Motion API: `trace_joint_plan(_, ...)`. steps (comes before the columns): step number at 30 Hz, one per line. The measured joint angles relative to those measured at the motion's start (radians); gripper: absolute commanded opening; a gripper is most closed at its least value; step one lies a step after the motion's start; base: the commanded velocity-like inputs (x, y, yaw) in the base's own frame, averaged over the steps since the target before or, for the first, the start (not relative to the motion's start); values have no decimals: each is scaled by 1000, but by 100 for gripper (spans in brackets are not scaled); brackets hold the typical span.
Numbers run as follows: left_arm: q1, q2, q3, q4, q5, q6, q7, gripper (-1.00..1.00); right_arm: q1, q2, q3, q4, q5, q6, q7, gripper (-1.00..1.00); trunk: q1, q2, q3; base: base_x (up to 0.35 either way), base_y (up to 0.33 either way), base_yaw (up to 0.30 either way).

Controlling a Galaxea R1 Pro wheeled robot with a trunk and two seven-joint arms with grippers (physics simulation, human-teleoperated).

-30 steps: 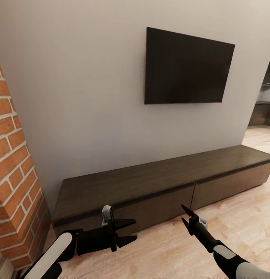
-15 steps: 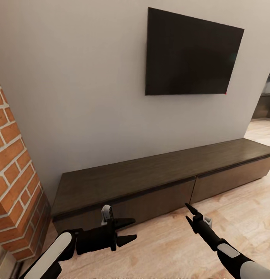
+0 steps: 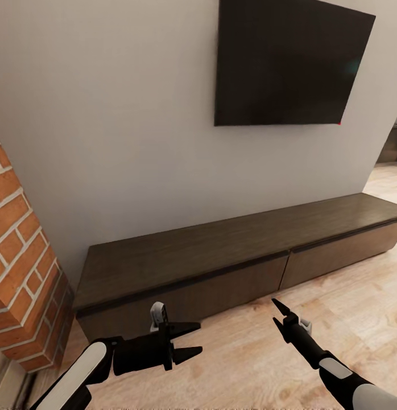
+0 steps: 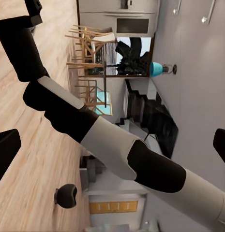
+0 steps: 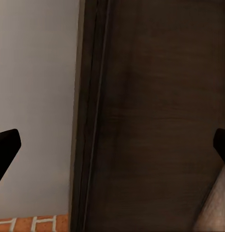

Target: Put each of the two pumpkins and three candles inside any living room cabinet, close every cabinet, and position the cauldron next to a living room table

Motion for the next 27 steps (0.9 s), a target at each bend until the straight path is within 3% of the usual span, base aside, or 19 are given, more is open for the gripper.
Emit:
trace_joint_plan(3,0,1,1,-6,0,0,-1,100,0,0,0,0,0,0,1,100,1,-1,-12,0,0,0)
trace_joint_plan(17,-1,2,-2,-26,-1,0,0,100,0,-3,0,-1,-1,3,14,100,1,-1,-12,105,-4,0)
trace_joint_plan(27,-1,1,-4,-26,-1,0,0,100,0,-3,0,-1,1,3,42,100,1,-1,-12,185,-144,0)
